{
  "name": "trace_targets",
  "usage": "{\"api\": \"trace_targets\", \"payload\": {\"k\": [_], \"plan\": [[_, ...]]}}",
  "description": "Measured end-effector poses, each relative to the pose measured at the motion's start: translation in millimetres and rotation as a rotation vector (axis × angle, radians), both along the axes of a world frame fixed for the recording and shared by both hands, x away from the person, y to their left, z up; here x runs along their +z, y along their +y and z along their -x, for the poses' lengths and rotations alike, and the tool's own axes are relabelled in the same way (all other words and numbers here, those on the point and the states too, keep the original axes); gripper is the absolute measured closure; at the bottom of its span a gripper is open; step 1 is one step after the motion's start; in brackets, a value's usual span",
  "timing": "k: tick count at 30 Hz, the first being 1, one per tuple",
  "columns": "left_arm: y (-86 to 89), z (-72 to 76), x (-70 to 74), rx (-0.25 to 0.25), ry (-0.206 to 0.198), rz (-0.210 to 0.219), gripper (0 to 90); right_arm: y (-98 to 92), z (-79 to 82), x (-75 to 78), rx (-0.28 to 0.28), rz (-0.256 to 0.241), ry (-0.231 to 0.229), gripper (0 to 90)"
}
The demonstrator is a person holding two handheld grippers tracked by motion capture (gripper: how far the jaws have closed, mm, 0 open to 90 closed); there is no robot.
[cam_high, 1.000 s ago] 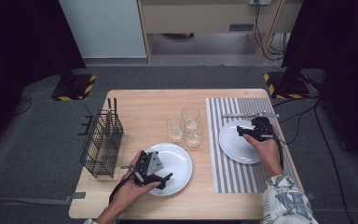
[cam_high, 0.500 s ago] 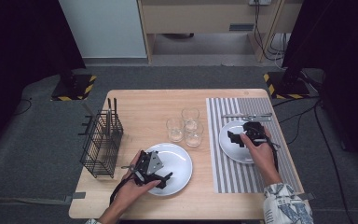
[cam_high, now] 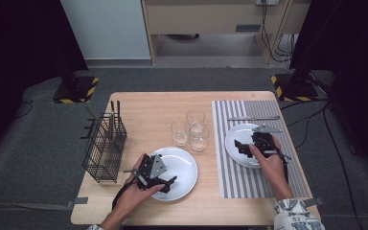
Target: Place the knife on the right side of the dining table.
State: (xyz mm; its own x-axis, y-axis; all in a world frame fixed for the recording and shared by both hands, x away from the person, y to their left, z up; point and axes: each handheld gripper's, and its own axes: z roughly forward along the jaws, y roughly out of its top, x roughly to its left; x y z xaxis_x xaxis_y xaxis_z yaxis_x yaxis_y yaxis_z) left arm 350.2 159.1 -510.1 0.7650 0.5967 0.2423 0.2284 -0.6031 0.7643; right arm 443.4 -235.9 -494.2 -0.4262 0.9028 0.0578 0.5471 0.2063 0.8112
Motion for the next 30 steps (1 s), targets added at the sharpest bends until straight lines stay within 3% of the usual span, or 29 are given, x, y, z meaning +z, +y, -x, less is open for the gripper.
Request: {"api": "trace_targets", "payload": {"k": [7,18,24,28,30], "plan": [[5.1,-3.1,10.1,0.017,0.015,0.015,4.1,2.4,10.8,6.0,0.027,-0.013,-0.031,8.2],[22.8,-5.6,20.5,0.056,0.038,0.012,3.7,20.6,21.6,-0.3,0.107,0.044,-0.026,10.4],[30.5,-3.9,32.7,0.094,0.031,0.008,4.0,36.8,29.1,-2.0,0.170,0.058,-0.022,10.4],[38.3,-2.5,41.0,0.129,0.057,0.058,4.5,54.2,36.2,-2.3,0.222,0.053,-0.010,11.0],[42.8,-1.0,46.2,0.143,0.057,0.060,4.6,64.0,39.3,-1.7,0.253,0.066,-0.009,11.0]]}}
